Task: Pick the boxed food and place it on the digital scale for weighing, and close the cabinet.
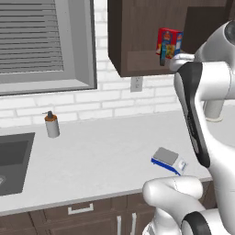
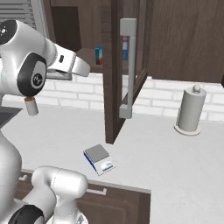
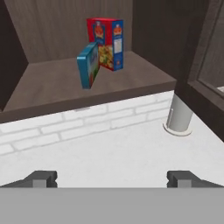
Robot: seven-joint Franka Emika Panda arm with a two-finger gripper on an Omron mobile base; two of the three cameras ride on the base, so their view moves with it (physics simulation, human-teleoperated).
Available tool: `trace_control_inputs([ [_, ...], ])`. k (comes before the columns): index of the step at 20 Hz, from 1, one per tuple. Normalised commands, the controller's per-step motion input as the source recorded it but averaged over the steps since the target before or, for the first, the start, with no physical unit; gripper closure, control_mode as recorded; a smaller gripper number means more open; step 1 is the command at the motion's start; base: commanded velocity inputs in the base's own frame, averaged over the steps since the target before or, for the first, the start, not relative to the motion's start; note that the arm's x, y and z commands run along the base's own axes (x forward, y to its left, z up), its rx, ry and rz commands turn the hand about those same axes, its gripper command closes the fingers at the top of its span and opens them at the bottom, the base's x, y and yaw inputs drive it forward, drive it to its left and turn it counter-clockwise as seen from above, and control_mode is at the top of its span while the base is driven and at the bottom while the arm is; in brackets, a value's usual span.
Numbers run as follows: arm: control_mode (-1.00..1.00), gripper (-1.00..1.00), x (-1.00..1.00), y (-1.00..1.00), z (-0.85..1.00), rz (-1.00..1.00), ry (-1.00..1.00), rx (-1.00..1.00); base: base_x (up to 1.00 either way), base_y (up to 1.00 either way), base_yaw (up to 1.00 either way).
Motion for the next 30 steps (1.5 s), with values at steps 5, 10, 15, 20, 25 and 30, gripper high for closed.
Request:
trace_control_inputs([
  [5,-1.00,-1.00,0.40,-0.14,0.01,0.00,0.00,0.00,0.00,0.00,0.00],
  [10,-1.00,-1.00,0.33,-0.13,0.08,0.00,0.00,0.00,0.00,0.00,0.00],
  [15,-1.00,-1.00,0.37,-0.01,0.05,0.00,0.00,0.00,0.00,0.00,0.00],
  [20,-1.00,-1.00,0.33,0.00,0.10,0.00,0.00,0.00,0.00,0.00,0.00],
  [25,-1.00,-1.00,0.45,0.00,0.02,0.00,0.00,0.00,0.00,0.00,0.00],
  [30,-1.00,-1.00,0.50,0.00,0.00,0.00,0.00,0.00,0.00,0.00,0.00],
])
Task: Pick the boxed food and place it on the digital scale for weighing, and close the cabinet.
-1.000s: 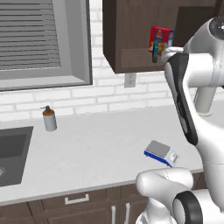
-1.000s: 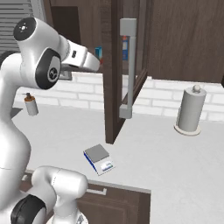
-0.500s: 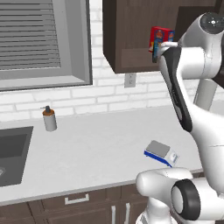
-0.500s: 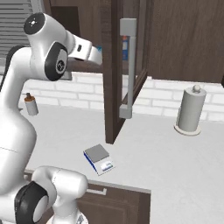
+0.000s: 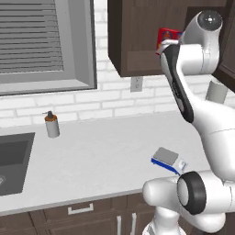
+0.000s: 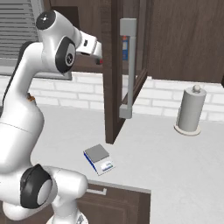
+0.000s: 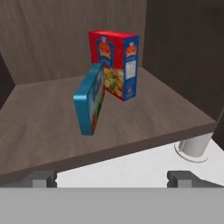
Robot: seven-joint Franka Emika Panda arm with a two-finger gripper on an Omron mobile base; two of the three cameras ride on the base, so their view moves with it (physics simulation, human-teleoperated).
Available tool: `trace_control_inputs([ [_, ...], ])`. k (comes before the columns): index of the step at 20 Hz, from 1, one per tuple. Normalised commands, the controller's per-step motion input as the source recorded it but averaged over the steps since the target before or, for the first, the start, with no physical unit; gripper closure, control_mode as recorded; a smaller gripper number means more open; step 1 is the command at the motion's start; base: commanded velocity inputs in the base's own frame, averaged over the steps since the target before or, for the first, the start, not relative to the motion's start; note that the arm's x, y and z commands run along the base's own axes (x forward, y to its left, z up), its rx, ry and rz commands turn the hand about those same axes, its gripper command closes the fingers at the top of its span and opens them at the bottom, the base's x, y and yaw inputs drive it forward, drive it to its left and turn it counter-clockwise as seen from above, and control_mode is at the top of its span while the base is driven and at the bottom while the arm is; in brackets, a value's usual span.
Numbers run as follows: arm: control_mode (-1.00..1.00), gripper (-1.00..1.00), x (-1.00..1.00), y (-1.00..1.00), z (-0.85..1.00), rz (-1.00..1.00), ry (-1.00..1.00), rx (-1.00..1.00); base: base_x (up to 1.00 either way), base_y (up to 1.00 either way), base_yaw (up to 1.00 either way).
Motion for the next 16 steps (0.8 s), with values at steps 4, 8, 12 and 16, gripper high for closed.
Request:
trace_control_inputs([
  [4,-1.00,-1.00,0.51,0.01,0.00,0.00,0.00,0.00,0.00,0.00,0.00],
  [8,-1.00,-1.00,0.43,0.00,0.00,0.00,0.00,0.00,0.00,0.00,0.00],
  [12,-1.00,-1.00,0.42,0.00,0.00,0.00,0.01,0.00,0.00,0.00,0.00],
  [16,-1.00,-1.00,0.43,0.04,0.00,0.00,0.04,0.00,0.00,0.00,0.00],
])
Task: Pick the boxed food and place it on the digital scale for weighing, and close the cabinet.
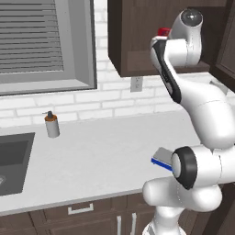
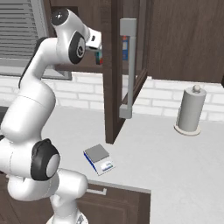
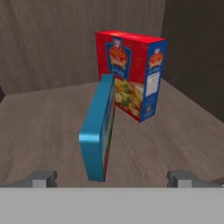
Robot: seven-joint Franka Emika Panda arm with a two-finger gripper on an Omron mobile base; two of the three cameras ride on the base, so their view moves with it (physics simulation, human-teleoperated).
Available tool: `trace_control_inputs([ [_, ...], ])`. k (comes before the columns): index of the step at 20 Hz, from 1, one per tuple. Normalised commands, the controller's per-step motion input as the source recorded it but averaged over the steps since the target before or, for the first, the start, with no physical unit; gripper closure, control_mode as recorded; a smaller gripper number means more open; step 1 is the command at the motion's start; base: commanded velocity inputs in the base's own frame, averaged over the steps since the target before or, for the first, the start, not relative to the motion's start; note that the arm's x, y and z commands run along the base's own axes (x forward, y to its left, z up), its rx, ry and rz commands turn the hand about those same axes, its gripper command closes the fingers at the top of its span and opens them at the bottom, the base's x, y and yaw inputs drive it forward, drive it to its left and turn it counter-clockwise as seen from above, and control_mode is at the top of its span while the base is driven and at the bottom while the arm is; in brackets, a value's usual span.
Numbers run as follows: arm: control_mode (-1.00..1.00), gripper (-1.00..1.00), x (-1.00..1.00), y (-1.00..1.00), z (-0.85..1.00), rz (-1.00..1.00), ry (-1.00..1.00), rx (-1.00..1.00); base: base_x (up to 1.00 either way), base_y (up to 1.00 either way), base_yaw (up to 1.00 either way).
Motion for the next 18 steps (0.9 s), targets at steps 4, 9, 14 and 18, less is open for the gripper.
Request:
trace_control_inputs([
  [4,-1.00,-1.00,0.37,0.00,-0.03,0.00,0.01,0.00,0.00,0.00,0.00],
  [9,-1.00,-1.00,0.41,0.00,-0.09,0.00,0.00,0.00,0.00,0.00,0.00],
  [14,-1.00,-1.00,0.34,0.00,-0.12,0.00,0.00,0.00,0.00,0.00,0.00],
  [18,-1.00,-1.00,0.30,0.00,-0.09,0.00,0.00,0.00,0.00,0.00,0.00],
])
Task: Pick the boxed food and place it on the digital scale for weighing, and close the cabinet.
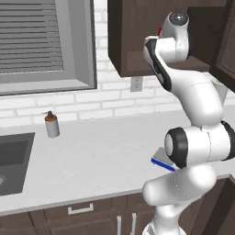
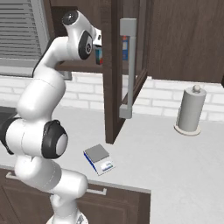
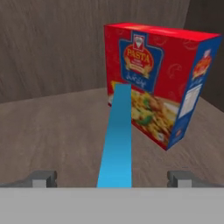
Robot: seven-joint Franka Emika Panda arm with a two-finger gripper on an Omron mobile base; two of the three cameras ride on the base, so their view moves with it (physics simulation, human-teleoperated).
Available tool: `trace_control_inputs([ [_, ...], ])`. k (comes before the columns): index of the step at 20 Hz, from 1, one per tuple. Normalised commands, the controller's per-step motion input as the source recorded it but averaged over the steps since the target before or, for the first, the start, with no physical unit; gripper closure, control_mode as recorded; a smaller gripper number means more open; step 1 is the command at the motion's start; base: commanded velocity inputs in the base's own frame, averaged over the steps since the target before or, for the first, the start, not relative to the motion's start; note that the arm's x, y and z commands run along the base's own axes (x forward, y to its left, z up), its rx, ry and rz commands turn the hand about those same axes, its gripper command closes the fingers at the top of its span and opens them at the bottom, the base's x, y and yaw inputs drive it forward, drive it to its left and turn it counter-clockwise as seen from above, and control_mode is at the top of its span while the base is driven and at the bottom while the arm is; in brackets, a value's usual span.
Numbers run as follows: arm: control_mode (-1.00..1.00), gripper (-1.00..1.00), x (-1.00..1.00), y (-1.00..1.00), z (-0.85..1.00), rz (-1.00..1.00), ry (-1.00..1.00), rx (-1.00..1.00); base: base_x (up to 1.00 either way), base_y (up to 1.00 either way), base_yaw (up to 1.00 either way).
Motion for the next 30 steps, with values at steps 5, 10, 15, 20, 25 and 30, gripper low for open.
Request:
trace_control_inputs([
  [5,-1.00,1.00,0.19,0.00,-0.05,0.00,0.01,0.00,0.00,0.00,0.00],
  [10,-1.00,1.00,0.00,-0.01,-0.09,0.00,0.00,0.00,0.00,0.00,0.00],
  [15,-1.00,1.00,-0.01,-0.08,-0.20,0.00,0.00,0.00,0.00,0.00,0.00],
  [20,-1.00,1.00,-0.61,0.21,-0.37,0.00,-0.19,-0.01,0.00,0.00,0.00],
  [25,-1.00,1.00,-0.90,0.69,-0.01,0.00,-0.09,0.00,0.00,0.00,0.00],
  [30,-1.00,1.00,-0.96,0.52,0.15,0.00,0.01,0.02,0.00,0.00,0.00],
])
